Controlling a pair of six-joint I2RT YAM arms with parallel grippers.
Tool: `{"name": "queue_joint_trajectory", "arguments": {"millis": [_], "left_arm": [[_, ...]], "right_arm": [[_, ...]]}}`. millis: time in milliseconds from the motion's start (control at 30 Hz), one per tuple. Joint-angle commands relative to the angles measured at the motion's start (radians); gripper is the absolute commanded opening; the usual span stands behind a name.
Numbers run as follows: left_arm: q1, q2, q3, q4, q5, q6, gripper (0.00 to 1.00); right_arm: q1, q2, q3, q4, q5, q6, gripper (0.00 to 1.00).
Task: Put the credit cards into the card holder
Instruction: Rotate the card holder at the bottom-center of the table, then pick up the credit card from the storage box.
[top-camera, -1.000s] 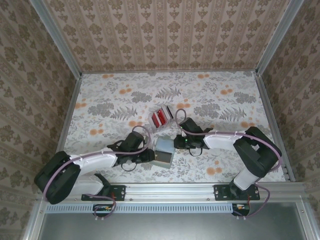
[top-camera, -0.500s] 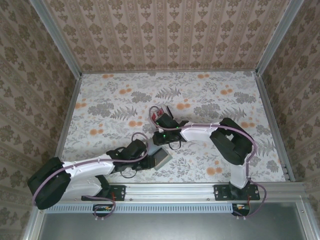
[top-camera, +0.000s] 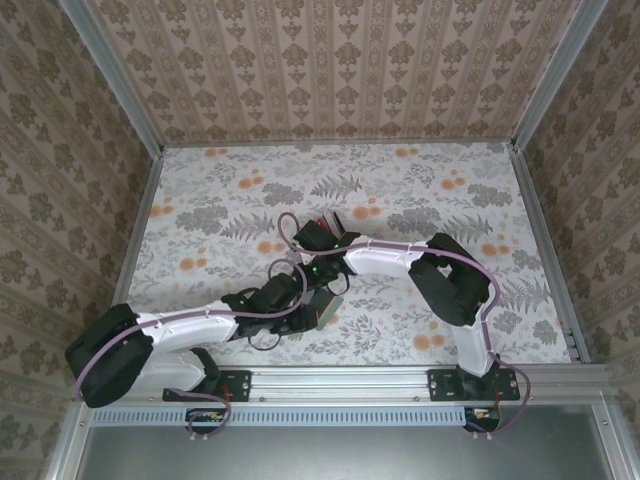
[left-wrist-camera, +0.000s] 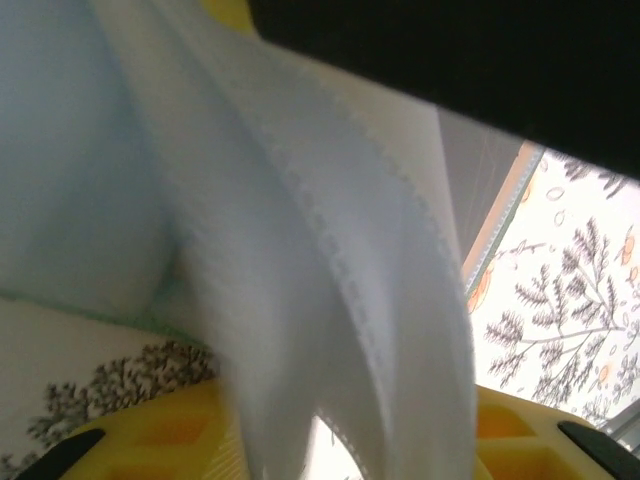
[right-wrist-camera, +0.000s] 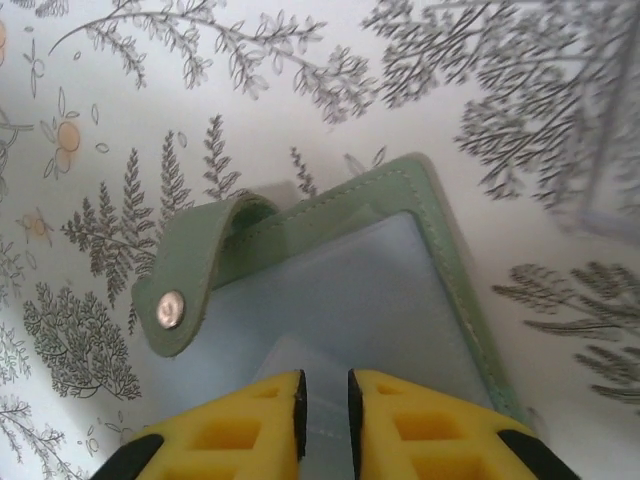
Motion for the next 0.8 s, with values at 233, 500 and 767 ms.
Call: {"name": "queue_joint_trajectory", "arguments": {"millis": [233, 500, 767], "left_arm": [[0.027, -0.174, 0.055, -0.105, -0.156, 0.085, 0.41], [0.221, -0.298, 0.023, -0.182, -0.077, 0.151, 0.42], [0.425, -0.208, 0.135, -0.193, 0.038, 0.301, 0.45]], "right_arm": [[-0.104, -0.22, 0.015, -0.105, 0.023, -0.083, 0.35], [-0.24, -0.336, -0.078, -0.057, 0.04, -0.057, 0.39], [-0.352, -0.314, -0.067, -0.071, 0.042, -0.072, 0.4]]}}
